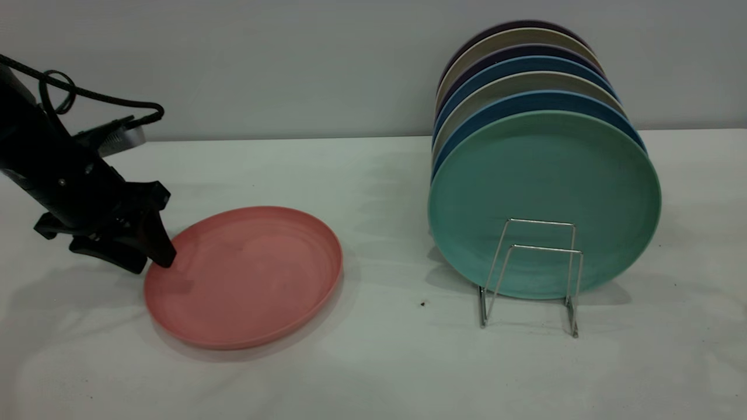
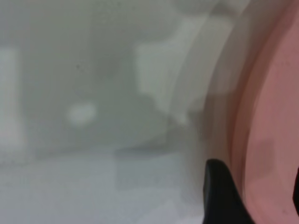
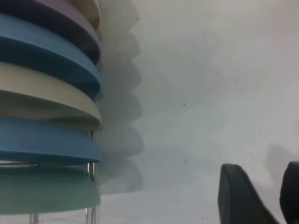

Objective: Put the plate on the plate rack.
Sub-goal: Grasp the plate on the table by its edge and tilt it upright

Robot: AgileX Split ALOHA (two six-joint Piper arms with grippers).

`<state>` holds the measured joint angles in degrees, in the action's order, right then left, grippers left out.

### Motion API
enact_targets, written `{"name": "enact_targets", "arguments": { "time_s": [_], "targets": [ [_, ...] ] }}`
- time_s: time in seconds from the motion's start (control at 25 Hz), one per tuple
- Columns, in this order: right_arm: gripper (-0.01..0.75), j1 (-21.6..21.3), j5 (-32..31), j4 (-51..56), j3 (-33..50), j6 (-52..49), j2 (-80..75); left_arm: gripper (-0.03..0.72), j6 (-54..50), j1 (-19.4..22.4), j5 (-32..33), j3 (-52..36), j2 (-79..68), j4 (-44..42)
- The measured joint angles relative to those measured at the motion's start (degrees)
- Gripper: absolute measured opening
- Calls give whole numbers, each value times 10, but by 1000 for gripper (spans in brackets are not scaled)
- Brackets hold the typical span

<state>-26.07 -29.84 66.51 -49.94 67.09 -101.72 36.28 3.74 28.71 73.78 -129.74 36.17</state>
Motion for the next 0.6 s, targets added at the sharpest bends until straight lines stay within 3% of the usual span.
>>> {"name": "enact_targets", "arguments": {
  "time_s": [0.4, 0.6],
  "targets": [
    [243, 0, 0, 0, 0, 0, 0, 399, 0, -7, -2, 8, -21, 1],
    [243, 0, 1, 0, 0, 1, -3, 339, 0, -7, -4, 9, -21, 2]
  ]
}}
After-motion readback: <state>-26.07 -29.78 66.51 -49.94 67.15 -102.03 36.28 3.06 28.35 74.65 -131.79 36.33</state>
